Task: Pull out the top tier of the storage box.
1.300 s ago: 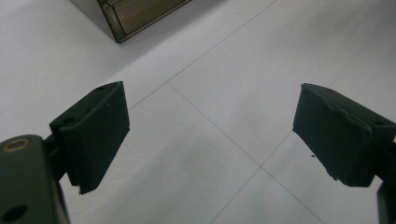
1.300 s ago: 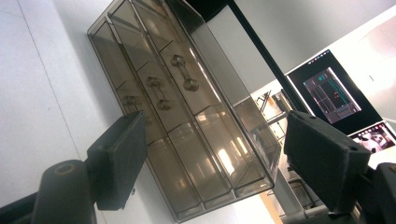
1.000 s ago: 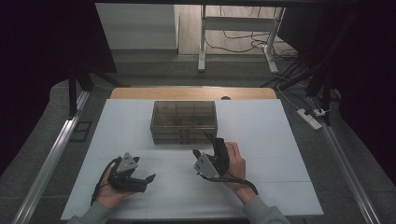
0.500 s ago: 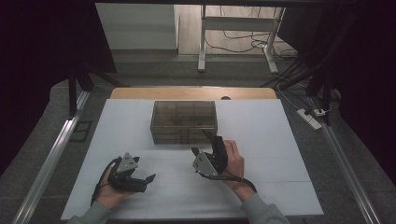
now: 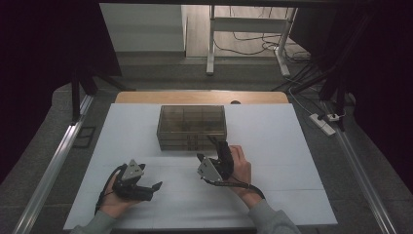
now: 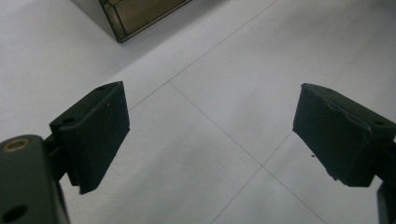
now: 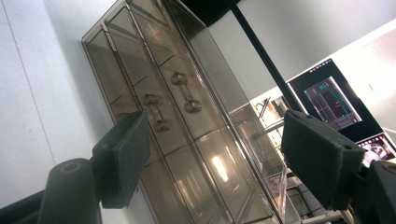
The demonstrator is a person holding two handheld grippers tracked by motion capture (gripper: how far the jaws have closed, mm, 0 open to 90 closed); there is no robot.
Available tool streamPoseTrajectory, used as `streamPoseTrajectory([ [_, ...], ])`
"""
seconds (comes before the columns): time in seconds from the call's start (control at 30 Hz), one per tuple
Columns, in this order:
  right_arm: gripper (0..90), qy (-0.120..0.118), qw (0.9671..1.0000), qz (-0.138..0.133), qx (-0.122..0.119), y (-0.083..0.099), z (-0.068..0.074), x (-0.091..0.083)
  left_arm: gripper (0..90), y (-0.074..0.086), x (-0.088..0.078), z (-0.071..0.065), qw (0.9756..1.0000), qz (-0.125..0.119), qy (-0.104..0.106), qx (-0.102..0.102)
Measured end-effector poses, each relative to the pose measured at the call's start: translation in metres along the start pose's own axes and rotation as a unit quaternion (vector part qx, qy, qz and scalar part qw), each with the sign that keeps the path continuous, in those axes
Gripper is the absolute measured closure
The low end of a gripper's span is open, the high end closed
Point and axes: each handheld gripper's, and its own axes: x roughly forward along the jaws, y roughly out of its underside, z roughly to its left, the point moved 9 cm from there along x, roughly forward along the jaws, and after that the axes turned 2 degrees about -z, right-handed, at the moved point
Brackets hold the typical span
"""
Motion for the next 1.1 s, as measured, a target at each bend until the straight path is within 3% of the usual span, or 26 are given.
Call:
streamPoseTrajectory([
  [1.1,30.3,-0.014,0.9999,0.001,-0.003,0.003,0.006,0.016,10.9,0.000,0.000,0.001,1.0000,-0.001,0.001,-0.004],
])
